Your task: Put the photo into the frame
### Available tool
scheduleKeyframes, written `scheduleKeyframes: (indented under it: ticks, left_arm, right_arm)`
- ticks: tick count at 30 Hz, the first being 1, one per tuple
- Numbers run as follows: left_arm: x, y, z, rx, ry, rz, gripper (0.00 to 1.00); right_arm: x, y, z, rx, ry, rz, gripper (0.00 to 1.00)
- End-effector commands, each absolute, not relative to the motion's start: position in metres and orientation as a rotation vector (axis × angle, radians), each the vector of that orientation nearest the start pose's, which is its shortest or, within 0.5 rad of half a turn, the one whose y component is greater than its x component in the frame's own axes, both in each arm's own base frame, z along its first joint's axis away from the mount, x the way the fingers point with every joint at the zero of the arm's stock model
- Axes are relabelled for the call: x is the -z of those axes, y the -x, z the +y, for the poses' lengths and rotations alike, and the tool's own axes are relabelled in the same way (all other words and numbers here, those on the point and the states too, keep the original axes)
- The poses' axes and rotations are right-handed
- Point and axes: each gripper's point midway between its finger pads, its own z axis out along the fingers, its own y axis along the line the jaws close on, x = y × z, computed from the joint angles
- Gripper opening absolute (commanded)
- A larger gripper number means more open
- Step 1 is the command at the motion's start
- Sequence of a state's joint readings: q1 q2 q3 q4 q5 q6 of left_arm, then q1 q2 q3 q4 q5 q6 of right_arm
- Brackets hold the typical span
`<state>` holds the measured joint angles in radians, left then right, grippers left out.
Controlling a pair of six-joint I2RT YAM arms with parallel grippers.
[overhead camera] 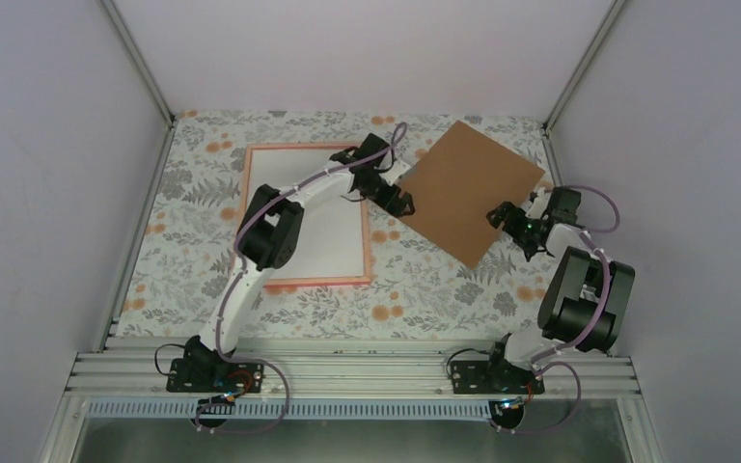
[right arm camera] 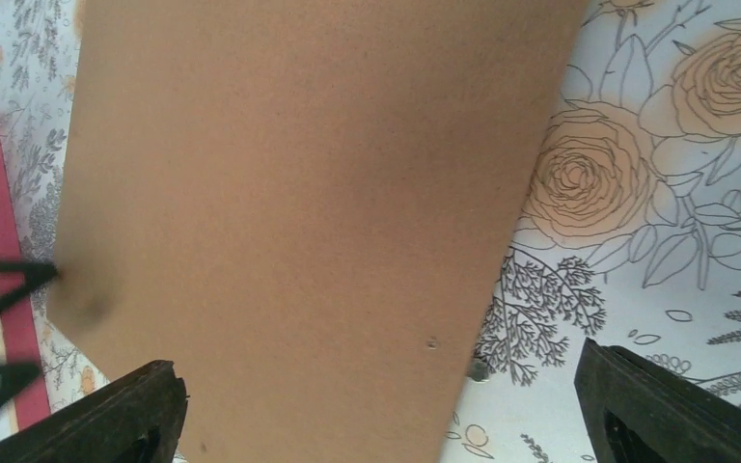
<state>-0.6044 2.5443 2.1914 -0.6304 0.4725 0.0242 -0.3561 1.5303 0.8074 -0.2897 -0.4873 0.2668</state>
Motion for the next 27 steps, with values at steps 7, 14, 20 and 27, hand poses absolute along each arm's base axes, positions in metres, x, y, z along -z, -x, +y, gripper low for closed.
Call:
scheduleKeyframes:
  ticks: [7,14,20,27]
  left_arm:
    - [-0.111,-0.389,-0.414,1.048,-0.897,2.404,0.98]
    - [-0.116,-0.460,-0.411,0.872,-0.716,2.352,1.00]
    - [-0.094,-0.509,-0.421,0.840,-0.696,2.353,1.00]
    - [-0.068,-0.498,-0.432,0.925,-0.747,2.376,0.99]
  right_arm:
    - [-0.068,-0.369,-0.077,-0.500,-0.509,2.510,1.00]
    - [-0.068,-0.379,-0.071,-0.591,-0.490,2.522,1.00]
    - [-0.065,-0.380,-0.070,-0.613,-0.518,2.510,1.00]
    - [-0.051,-0.383,-0.071,-0.632,-0.560,2.537,1.00]
